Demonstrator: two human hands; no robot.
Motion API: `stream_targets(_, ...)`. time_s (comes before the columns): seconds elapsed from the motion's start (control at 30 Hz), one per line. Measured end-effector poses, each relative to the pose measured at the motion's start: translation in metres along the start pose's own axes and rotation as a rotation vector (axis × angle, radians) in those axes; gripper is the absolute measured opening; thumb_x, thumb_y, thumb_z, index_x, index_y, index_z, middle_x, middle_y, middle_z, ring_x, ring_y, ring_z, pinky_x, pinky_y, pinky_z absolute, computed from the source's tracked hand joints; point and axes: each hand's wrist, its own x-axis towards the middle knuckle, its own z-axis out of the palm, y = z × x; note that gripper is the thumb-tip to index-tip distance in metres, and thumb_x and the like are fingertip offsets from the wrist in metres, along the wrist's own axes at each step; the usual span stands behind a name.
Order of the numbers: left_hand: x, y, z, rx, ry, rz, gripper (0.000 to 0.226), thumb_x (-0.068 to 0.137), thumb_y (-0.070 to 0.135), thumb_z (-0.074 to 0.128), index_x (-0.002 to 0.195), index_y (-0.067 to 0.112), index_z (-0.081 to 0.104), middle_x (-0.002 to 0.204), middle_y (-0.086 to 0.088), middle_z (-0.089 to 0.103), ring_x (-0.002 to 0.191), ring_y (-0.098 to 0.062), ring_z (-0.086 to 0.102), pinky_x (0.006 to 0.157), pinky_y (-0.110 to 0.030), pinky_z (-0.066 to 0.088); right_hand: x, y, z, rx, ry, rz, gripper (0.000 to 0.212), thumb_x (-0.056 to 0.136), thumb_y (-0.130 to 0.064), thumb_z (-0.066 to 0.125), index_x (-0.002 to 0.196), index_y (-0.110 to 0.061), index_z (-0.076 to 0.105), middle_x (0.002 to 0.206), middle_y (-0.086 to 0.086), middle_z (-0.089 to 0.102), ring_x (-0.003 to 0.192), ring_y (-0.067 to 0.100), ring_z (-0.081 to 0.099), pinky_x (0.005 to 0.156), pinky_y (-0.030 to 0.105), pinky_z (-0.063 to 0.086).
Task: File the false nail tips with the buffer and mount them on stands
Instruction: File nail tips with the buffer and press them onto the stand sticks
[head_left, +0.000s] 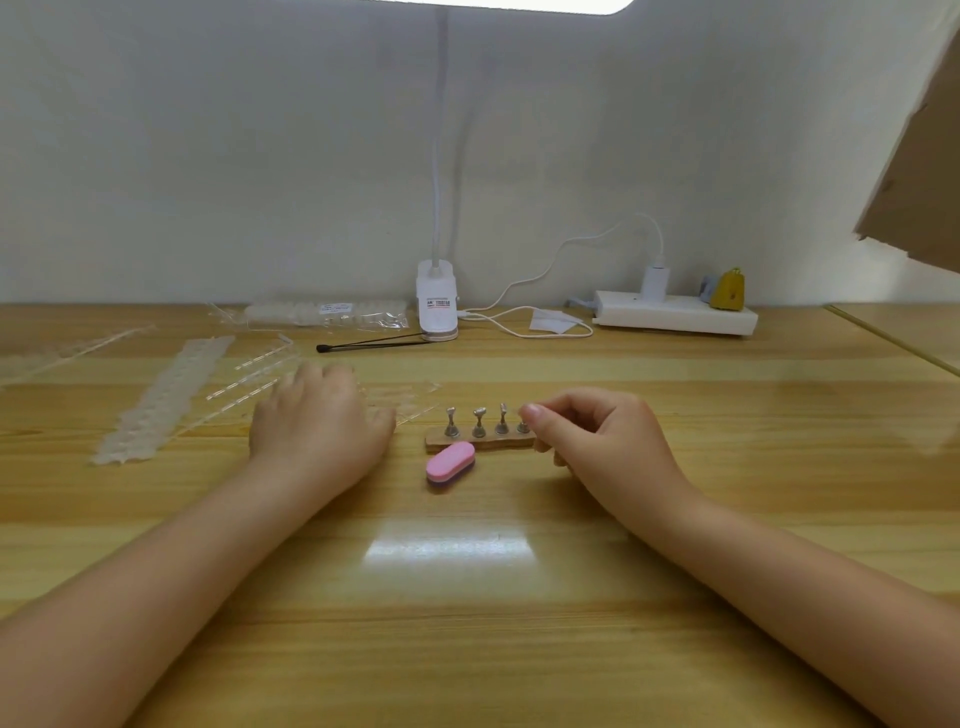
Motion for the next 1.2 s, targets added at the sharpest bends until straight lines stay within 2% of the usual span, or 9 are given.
stream_targets(0.07, -0.006, 0.005, -0.001, -0.105, 0.120, 0.129, 0.041, 0.088, 0.041, 0.054, 0.124, 0.021, 0.055, 0.106, 0.003, 0.061, 0.105, -0.023, 0.053, 0.090, -0.036, 0.038, 0.001, 0.000, 0.000, 0.098, -0.008, 0.062, 0.012, 0.087, -0.024, 0.068, 0.078, -0.019, 0.073, 0.063, -0.005, 0.067, 0.054, 0.002, 0.056, 0.049, 0.015, 0.044)
stream_targets(0.2, -0.021, 0.017, 0.000, -0.233, 0.137, 0.281, 0.023, 0.090, 0.028, 0.053, 0.109, 0.025, 0.065, 0.077, 0.014, 0.063, 0.084, -0.016, 0.052, 0.081, -0.031, 0.034, 0.000, -0.001, 0.001, 0.111, -0.015, 0.075, 0.005, 0.084, -0.021, 0.072, 0.080, -0.021, 0.075, 0.066, -0.005, 0.069, 0.053, -0.002, 0.056, 0.048, 0.012, 0.043)
stream_targets(0.5, -0.032, 0.024, 0.001, -0.348, 0.069, 0.320, 0.024, 0.092, 0.034, 0.053, 0.115, 0.029, 0.060, 0.090, 0.017, 0.063, 0.088, -0.011, 0.051, 0.080, -0.029, 0.035, 0.003, 0.003, 0.000, 0.122, 0.038, 0.160, 0.006, 0.085, -0.018, 0.072, 0.085, -0.013, 0.071, 0.074, 0.001, 0.074, 0.049, 0.009, 0.060, 0.046, 0.015, 0.043)
stream_targets(0.63, -0.035, 0.025, -0.006, -0.257, 0.116, 0.470, 0.021, 0.084, 0.054, 0.055, 0.093, 0.035, 0.059, 0.081, 0.018, 0.059, 0.083, -0.007, 0.051, 0.078, -0.028, 0.030, 0.007, 0.003, 0.000, 0.409, -0.032, 0.273, 0.007, 0.088, -0.011, 0.066, 0.089, -0.005, 0.065, 0.070, 0.006, 0.069, 0.047, 0.010, 0.051, 0.038, 0.018, 0.034)
stream_targets(0.77, -0.038, 0.029, -0.005, -0.129, 0.065, 0.498, 0.020, 0.089, 0.049, 0.050, 0.092, 0.033, 0.060, 0.087, 0.016, 0.059, 0.091, -0.011, 0.053, 0.079, -0.029, 0.034, 0.010, 0.002, -0.001, 0.643, -0.126, 0.369, 0.010, 0.089, -0.006, 0.061, 0.096, 0.000, 0.062, 0.069, 0.007, 0.064, 0.046, 0.006, 0.047, 0.034, 0.015, 0.031)
stream_targets(0.9, -0.042, 0.032, -0.011, -0.311, 0.302, 0.524, 0.012, 0.090, 0.030, 0.061, 0.082, 0.020, 0.060, 0.082, 0.006, 0.061, 0.078, -0.021, 0.055, 0.074, -0.036, 0.042, 0.011, 0.002, 0.000, 0.753, -0.161, 0.413, 0.009, 0.090, -0.005, 0.057, 0.095, 0.000, 0.062, 0.069, 0.008, 0.065, 0.043, 0.005, 0.046, 0.032, 0.013, 0.032)
stream_targets(1.0, -0.049, 0.042, -0.015, -0.518, 0.408, 0.717, 0.015, 0.089, 0.018, 0.064, 0.099, 0.006, 0.066, 0.084, -0.003, 0.060, 0.072, -0.019, 0.057, 0.069, -0.037, 0.050, 0.010, 0.001, 0.002, 0.794, -0.196, 0.417, 0.008, 0.086, -0.008, 0.059, 0.089, -0.002, 0.063, 0.068, 0.007, 0.064, 0.042, 0.004, 0.045, 0.031, 0.012, 0.030)
stream_targets(1.1, -0.055, 0.049, -0.010, -0.400, 0.520, 0.902, 0.027, 0.091, 0.019, 0.059, 0.108, -0.002, 0.067, 0.089, -0.011, 0.065, 0.071, -0.024, 0.063, 0.066, -0.038, 0.055, 0.009, 0.001, 0.003, 0.800, -0.253, 0.400, 0.009, 0.079, -0.013, 0.061, 0.082, -0.005, 0.064, 0.063, 0.004, 0.060, 0.042, 0.004, 0.043, 0.031, 0.012, 0.028)
stream_targets(1.2, -0.052, 0.045, -0.006, -0.331, 0.544, 0.993, 0.016, 0.090, 0.014, 0.065, 0.103, 0.005, 0.069, 0.088, -0.013, 0.065, 0.072, -0.025, 0.064, 0.066, -0.040, 0.055, 0.008, 0.000, 0.002, 0.775, -0.330, 0.386, 0.008, 0.080, -0.014, 0.060, 0.075, -0.009, 0.064, 0.061, 0.001, 0.054, 0.043, 0.005, 0.041, 0.033, 0.013, 0.026)
